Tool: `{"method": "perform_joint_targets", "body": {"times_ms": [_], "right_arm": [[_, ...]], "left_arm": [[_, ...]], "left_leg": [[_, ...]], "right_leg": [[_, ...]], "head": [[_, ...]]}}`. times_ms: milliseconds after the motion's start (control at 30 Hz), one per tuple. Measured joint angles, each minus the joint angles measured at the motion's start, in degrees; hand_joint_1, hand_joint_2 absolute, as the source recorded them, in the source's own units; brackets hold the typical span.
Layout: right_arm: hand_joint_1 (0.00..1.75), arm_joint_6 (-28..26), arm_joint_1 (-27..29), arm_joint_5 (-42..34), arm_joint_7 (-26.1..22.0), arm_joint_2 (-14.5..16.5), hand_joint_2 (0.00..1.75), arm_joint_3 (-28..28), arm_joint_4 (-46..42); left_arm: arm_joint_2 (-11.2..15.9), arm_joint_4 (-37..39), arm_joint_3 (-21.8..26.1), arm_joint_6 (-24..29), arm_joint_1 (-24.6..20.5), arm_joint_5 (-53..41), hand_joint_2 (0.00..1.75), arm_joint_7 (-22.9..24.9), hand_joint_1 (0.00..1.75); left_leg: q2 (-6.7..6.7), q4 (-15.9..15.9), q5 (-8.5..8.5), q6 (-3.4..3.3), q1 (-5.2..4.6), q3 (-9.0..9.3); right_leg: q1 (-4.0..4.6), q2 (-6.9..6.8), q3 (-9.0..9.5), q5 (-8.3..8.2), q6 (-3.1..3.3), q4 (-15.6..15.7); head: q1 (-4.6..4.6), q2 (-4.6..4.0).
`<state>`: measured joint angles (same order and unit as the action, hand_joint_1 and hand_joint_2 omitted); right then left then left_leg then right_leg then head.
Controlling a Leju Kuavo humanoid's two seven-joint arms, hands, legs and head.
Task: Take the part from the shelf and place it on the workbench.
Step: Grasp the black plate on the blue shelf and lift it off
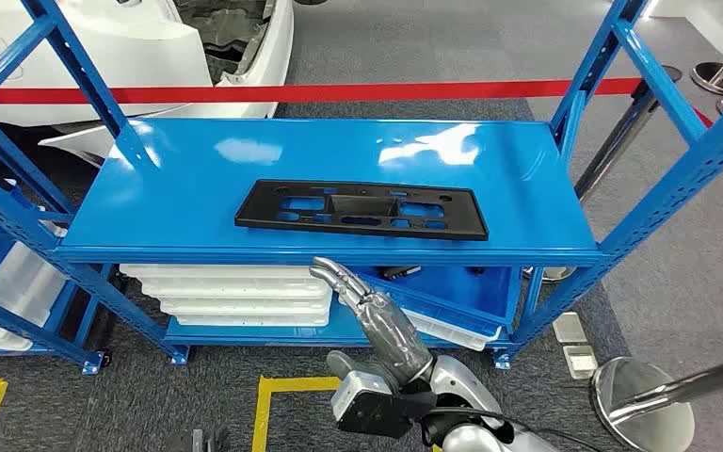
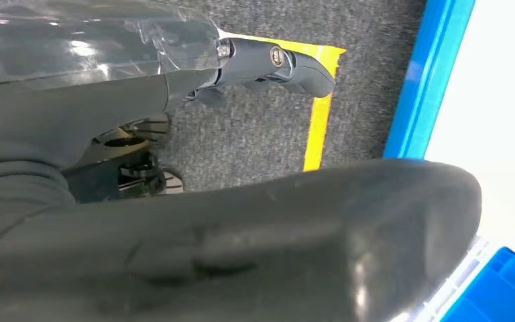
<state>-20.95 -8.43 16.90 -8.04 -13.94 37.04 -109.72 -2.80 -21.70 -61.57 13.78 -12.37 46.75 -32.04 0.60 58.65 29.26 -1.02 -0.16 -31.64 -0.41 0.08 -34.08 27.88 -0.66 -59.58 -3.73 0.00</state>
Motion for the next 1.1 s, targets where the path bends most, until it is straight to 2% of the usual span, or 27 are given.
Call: {"method": "perform_joint_targets", "body": {"times_ms": [67,133,200,233,300,333,367,400,467,500,533,633,700,733,800,833,867,900,967,1000,1033,1100], "right_arm": [[0.0,0.01,0.03,0.0,0.01,-0.01,0.0,0.0,0.0],[0.0,0.06,0.05,0.0,0.02,-0.06,0.0,-0.02,0.0],[0.0,0.21,0.01,-0.01,0.03,-0.07,0.0,-0.03,0.01],[0.0,0.31,-0.01,-0.02,0.02,-0.05,0.0,-0.03,0.02],[0.0,0.48,-0.01,-0.05,0.04,-0.04,0.0,-0.03,0.04],[0.0,0.51,0.01,-0.06,0.08,-0.04,0.0,-0.03,0.06],[0.0,0.51,0.02,-0.07,0.13,-0.04,0.0,-0.04,0.08],[0.0,0.46,0.03,-0.06,0.2,-0.04,0.0,-0.06,0.1],[0.0,0.29,0.04,0.01,0.33,-0.05,0.0,-0.14,0.11],[0.0,0.16,0.04,0.07,0.42,-0.05,0.0,-0.23,0.11],[0.0,0.04,0.06,0.15,0.51,-0.06,0.0,-0.38,0.11],[0.0,-0.48,0.15,0.58,0.87,-0.14,0.0,-1.12,0.1],[0.0,-0.95,0.26,1.02,1.11,-0.34,0.0,-1.73,0.09],[0.0,-1.2,0.38,1.27,1.26,-0.46,0.0,-2.06,0.09],[0.0,-1.7,0.79,1.71,1.59,-0.76,0.0,-2.75,0.09],[0.0,-1.91,1.07,1.92,1.76,-0.92,0.0,-3.04,0.09],[0.0,-2.11,1.34,2.1,1.94,-1.11,0.0,-3.34,0.09],[0.0,-2.32,1.53,2.27,2.1,-1.29,0.0,-3.65,0.09],[0.0,-2.72,1.72,2.5,2.35,-1.65,0.0,-4.27,0.09],[0.0,-2.89,1.77,2.6,2.44,-1.79,0.0,-4.54,0.07],[0.0,-3.03,1.88,2.72,2.55,-1.91,0.0,-4.75,0.03],[0.0,-3.33,2.19,2.92,2.77,-2.09,0.0,-5.13,-0.05]], "left_arm": [[-0.02,0.0,0.0,-0.01,0.03,0.0,0.0,0.0,0.0],[-0.04,0.0,0.0,-0.01,0.05,0.0,0.0,-0.02,0.0],[-0.05,0.0,0.0,0.0,0.01,0.03,0.0,-0.1,0.0],[-0.05,0.01,0.0,0.01,0.02,0.04,0.0,-0.15,0.0],[-0.04,0.03,0.01,0.04,0.19,0.08,0.0,-0.2,0.0],[-0.04,0.06,0.02,0.07,0.36,0.1,0.0,-0.21,0.0],[-0.04,0.09,0.04,0.09,0.52,0.11,0.0,-0.22,0.0],[-0.04,0.13,0.07,0.12,0.63,0.11,0.0,-0.23,0.0],[-0.04,0.19,0.13,0.2,0.7,0.11,0.0,-0.27,0.0],[-0.04,0.21,0.15,0.23,0.69,0.11,0.0,-0.3,0.0],[-0.04,0.21,0.15,0.25,0.73,0.11,0.0,-0.33,0.0],[-0.04,0.24,0.19,0.28,0.9,0.11,0.0,-0.41,0.0],[-0.04,0.24,0.23,0.3,0.85,0.09,0.0,-0.48,0.0],[-0.04,0.24,0.25,0.3,0.83,0.06,0.0,-0.51,0.0],[-0.04,0.24,0.26,0.3,0.84,0.02,0.0,-0.55,0.0],[-0.04,0.25,0.26,0.3,0.9,0.01,0.0,-0.55,0.0],[-0.04,0.25,0.26,0.32,0.97,0.0,0.0,-0.55,0.0],[-0.04,0.26,0.27,0.36,1.03,-0.01,0.0,-0.54,0.0],[-0.04,0.26,0.27,0.42,1.09,-0.03,0.0,-0.53,0.0],[-0.04,0.26,0.28,0.44,1.06,-0.03,0.0,-0.52,0.0],[-0.04,0.26,0.28,0.45,1.02,-0.02,0.0,-0.52,0.0],[-0.04,0.26,0.31,0.5,1.0,0.0,0.0,-0.52,0.0]], "left_leg": [[-0.01,-0.15,0.03,0.23,0.11,0.09],[-0.04,-0.19,0.3,0.85,0.21,0.38],[-0.1,2.33,1.81,1.55,0.25,-0.37],[-0.13,5.23,3.2,1.83,0.39,-1.68],[-0.17,12.6,5.95,2.24,0.61,-5.76],[-0.17,15.13,6.37,2.34,0.7,-7.41],[-0.18,15.6,5.53,2.37,0.76,-8.13],[-0.18,13.78,3.58,2.31,0.79,-7.75],[-0.17,6.5,-1.1,1.97,0.76,-5.08],[-0.16,3.3,-2.32,1.69,0.63,-3.87],[-0.16,1.4,-2.71,1.42,0.49,-3.16],[-0.18,0.14,-2.22,0.5,0.33,-2.7],[-0.26,-0.41,-2.13,-0.24,0.51,-2.1],[-0.32,-0.62,-2.04,-0.57,0.59,-1.8],[-0.39,-0.66,-1.66,-1.03,0.51,-1.41],[-0.38,-0.65,-1.44,-1.14,0.48,-1.2],[-0.33,-0.64,-1.18,-1.16,0.46,-0.92],[-0.27,-0.63,-0.86,-1.1,0.46,-0.5],[-0.19,-0.62,-0.1,-0.78,0.46,0.52],[-0.15,-0.5,0.31,-0.49,0.36,0.89],[-0.14,-0.46,0.6,-0.2,0.28,1.1],[-0.14,-0.47,0.91,0.35,0.15,1.25]], "right_leg": [[0.04,0.12,0.0,0.06,0.19,0.05],[-0.09,0.22,0.28,0.08,0.65,0.45],[-0.37,0.12,0.88,0.12,1.21,0.95],[-0.46,0.02,1.15,0.21,1.45,1.07],[-0.46,-0.1,1.48,0.56,1.75,1.09],[-0.45,-0.12,1.65,0.74,1.79,1.08],[-0.45,-0.08,1.92,0.98,1.75,1.07],[-0.46,-0.04,2.29,1.25,1.66,1.06],[-0.41,-0.01,3.15,1.91,1.32,1.06],[-0.33,0.03,3.39,2.23,1.05,1.02],[-0.28,0.06,3.5,2.44,0.79,1.05],[-0.33,0.1,3.7,2.85,-0.12,1.28],[-0.44,0.06,3.0,4.17,-0.66,-0.94],[-0.48,0.05,1.69,5.47,-0.84,-3.73],[-0.48,0.05,-2.67,8.28,-1.08,-11.39],[-0.5,0.05,-4.59,8.71,-1.15,-14.17],[-0.5,0.05,-5.73,8.08,-1.16,-15.2],[-0.5,0.04,-5.75,6.23,-1.1,-13.87],[-0.48,0.03,-3.29,1.28,-0.78,-6.74],[-0.38,0.03,-1.95,-0.3,-0.59,-3.23],[-0.29,0.07,-1.12,-0.95,-0.38,-1.09],[-0.07,0.2,-0.71,-0.6,0.07,0.05]], "head": [[0.08,0.0],[0.18,0.0],[0.5,0.0],[0.69,0.0],[1.0,0.0],[1.02,0.0],[1.03,0.0],[1.06,0.0],[1.12,0.0],[1.19,0.0],[1.17,0.0],[1.06,0.0],[0.9,0.0],[0.74,0.0],[0.44,0.0],[0.37,0.0],[0.31,0.0],[0.21,0.0],[-0.05,0.0],[-0.12,0.0],[-0.14,0.0],[0.08,0.0]]}}
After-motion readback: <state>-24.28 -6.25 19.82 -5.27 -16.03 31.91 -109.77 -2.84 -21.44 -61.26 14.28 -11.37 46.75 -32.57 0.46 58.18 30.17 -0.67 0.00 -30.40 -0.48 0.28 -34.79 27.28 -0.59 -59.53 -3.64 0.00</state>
